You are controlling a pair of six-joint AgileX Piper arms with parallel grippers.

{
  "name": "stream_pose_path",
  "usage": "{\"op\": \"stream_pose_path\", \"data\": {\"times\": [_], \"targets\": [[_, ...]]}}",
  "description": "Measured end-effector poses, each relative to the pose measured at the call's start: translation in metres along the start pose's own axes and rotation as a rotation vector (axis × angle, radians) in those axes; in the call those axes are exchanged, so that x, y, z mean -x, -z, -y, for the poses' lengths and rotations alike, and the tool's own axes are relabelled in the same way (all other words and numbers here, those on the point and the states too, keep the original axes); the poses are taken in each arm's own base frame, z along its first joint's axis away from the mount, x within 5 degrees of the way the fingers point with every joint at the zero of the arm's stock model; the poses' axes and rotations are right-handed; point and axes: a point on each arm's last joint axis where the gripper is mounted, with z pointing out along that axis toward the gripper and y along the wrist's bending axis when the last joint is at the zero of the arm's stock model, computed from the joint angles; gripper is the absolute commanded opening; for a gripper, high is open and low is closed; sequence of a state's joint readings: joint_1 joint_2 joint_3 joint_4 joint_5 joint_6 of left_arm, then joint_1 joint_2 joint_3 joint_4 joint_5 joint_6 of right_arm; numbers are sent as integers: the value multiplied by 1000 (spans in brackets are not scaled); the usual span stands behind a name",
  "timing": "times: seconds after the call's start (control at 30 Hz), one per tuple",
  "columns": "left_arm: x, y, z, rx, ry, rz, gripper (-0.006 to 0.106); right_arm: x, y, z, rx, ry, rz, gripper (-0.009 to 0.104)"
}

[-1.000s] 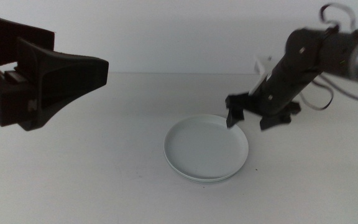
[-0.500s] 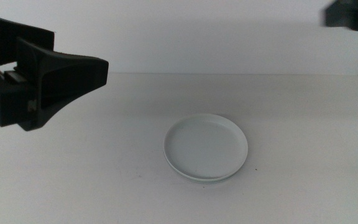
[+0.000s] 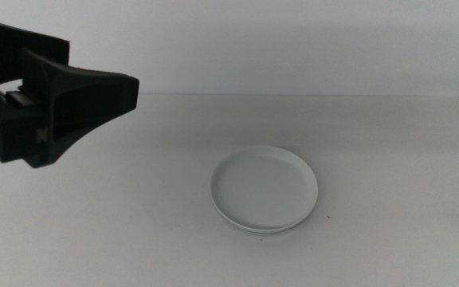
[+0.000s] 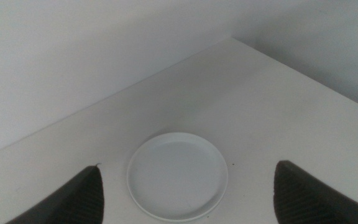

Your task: Stack the three bowls on top of each other.

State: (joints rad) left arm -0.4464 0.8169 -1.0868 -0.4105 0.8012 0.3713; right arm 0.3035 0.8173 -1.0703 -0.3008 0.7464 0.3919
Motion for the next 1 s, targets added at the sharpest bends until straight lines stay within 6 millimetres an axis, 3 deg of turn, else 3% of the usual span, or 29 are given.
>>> {"op": "stream_pose_path", "data": {"times": [0.27, 0.43, 0.53, 0.67, 1.0], "targets": [[0, 0, 0, 4, -3, 3, 94, 0, 0, -1, 8, -11, 2, 82], [8, 0, -5, 49, -2, 108, 94, 0, 0, -1, 8, -11, 2, 82], [8, -3, -12, 128, -17, 201, 94, 0, 0, -1, 8, -11, 2, 82], [-9, -3, -29, 290, 23, 278, 94, 0, 0, -1, 8, -11, 2, 82], [-28, 35, -46, 571, -2, 340, 94, 0, 0, -1, 8, -11, 2, 81]]}}
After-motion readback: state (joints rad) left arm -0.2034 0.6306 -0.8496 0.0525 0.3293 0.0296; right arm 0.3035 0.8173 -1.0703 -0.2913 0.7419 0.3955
